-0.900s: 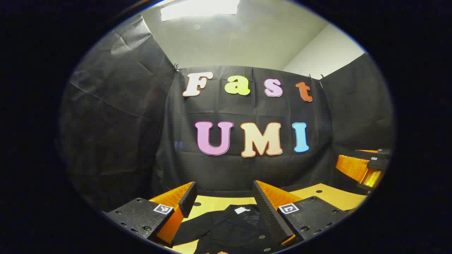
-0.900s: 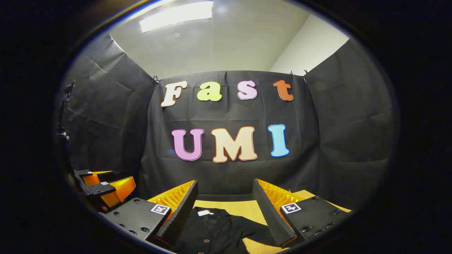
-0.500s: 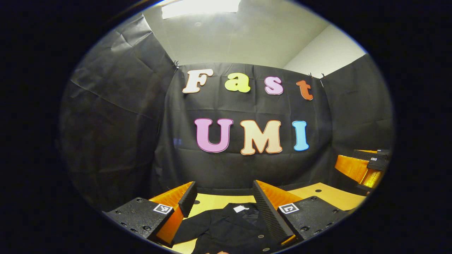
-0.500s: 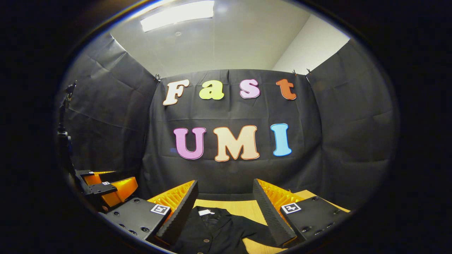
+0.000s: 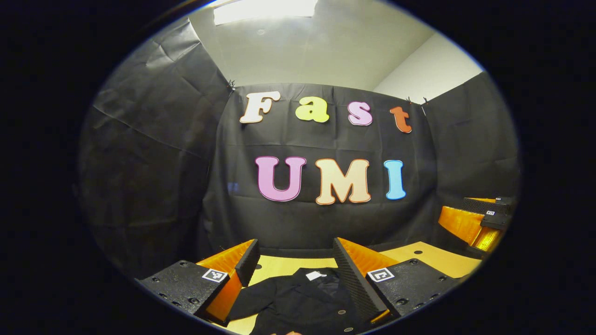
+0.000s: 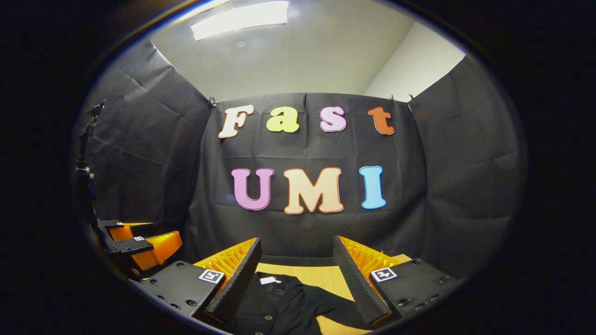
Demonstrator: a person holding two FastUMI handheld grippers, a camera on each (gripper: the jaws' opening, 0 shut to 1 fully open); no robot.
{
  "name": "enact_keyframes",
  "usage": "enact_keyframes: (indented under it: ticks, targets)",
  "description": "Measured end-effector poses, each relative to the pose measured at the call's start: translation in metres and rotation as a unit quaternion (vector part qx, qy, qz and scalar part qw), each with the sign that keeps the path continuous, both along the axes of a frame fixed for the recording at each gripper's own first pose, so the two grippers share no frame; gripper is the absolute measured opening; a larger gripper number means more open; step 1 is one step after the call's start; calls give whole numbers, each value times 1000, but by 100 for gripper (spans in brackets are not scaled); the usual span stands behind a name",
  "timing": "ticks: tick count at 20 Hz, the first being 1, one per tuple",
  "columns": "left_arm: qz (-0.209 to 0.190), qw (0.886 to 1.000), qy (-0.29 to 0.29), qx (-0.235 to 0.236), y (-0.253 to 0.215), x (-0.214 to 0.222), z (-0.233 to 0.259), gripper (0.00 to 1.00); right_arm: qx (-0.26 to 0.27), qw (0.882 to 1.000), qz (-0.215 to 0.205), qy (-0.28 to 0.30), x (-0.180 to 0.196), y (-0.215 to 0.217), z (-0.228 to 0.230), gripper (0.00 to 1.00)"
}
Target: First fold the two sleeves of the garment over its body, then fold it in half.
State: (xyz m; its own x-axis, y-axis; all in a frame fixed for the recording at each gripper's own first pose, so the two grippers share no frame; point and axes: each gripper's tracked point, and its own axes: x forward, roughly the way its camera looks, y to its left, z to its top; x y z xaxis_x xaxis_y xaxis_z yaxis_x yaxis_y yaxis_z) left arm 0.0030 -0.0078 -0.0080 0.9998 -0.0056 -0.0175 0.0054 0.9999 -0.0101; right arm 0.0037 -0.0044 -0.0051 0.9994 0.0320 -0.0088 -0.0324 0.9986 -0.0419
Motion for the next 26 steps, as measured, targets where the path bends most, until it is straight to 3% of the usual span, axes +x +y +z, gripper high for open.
enact_keyframes:
  ticks: [5, 13, 18, 26]
  targets:
    - [-2, 1000, 2, 2, -11, 0, -1, 92, -6, 1000, -8, 9, 3, -24, -8, 98]
    - [-4, 1000, 3, 8, -38, 0, -4, 92, -45, 996, -62, 43, 16, -114, -41, 98]
    - [2, 1000, 7, 11, -57, 1, -9, 92, -94, 987, -93, 96, 21, -183, -84, 98]
    - [12, 1000, 11, 23, -88, 7, -11, 92, -93, 967, -119, 204, 17, -275, -168, 98]
